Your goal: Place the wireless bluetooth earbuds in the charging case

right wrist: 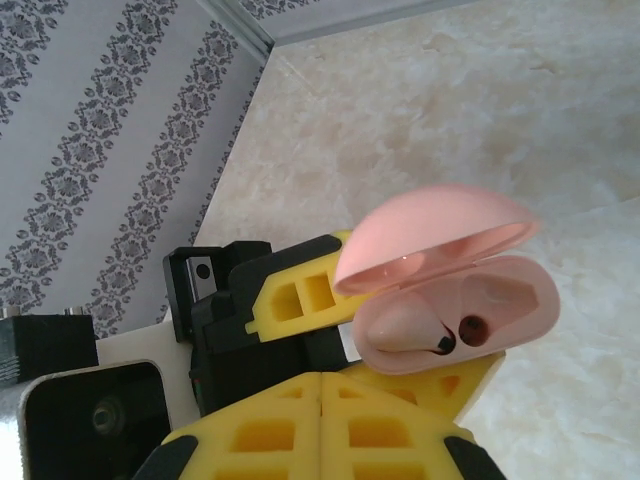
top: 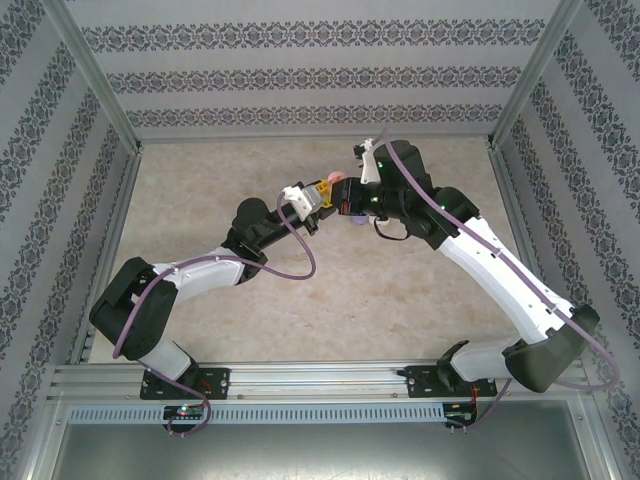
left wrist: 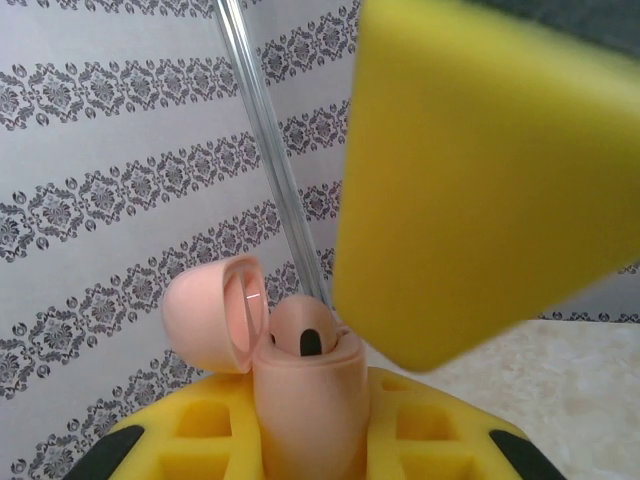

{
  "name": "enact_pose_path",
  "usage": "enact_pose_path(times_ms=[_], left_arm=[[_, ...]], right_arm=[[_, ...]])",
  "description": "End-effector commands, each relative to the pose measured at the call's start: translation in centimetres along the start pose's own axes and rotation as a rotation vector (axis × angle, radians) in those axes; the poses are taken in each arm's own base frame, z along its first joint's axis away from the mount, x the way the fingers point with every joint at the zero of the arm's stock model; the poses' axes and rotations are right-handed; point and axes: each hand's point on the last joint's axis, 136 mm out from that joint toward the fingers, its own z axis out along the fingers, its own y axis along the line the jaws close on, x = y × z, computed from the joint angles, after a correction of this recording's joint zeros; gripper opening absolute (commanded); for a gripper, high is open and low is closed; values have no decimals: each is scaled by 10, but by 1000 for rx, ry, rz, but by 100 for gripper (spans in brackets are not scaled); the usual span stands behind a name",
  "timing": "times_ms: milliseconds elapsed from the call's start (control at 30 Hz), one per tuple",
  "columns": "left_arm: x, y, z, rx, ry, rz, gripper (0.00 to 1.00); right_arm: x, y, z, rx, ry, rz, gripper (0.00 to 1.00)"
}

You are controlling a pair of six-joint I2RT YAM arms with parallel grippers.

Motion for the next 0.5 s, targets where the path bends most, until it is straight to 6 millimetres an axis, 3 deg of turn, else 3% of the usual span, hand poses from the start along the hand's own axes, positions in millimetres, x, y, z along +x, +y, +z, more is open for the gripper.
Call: enact_pose_path(times_ms=[0, 200, 300, 400, 467], left_arm=[[-14, -6, -3, 16, -48, -4, 0], [-10, 9, -11, -70, -45, -7, 0], [-10, 22, -23, -125, -58, -22, 0], [-11, 38, -37, -180, -58, -32, 0], [-14, 49, -47, -222, -60, -35, 0]], right_arm=[[-12, 9, -6, -11, -32, -17, 0], [-36, 6, -47, -15, -160, 2, 0], [-37, -1, -64, -2, -195, 23, 0], [-27, -21, -61, 47, -187, 55, 1], [-17, -38, -48, 95, -155, 74, 11]])
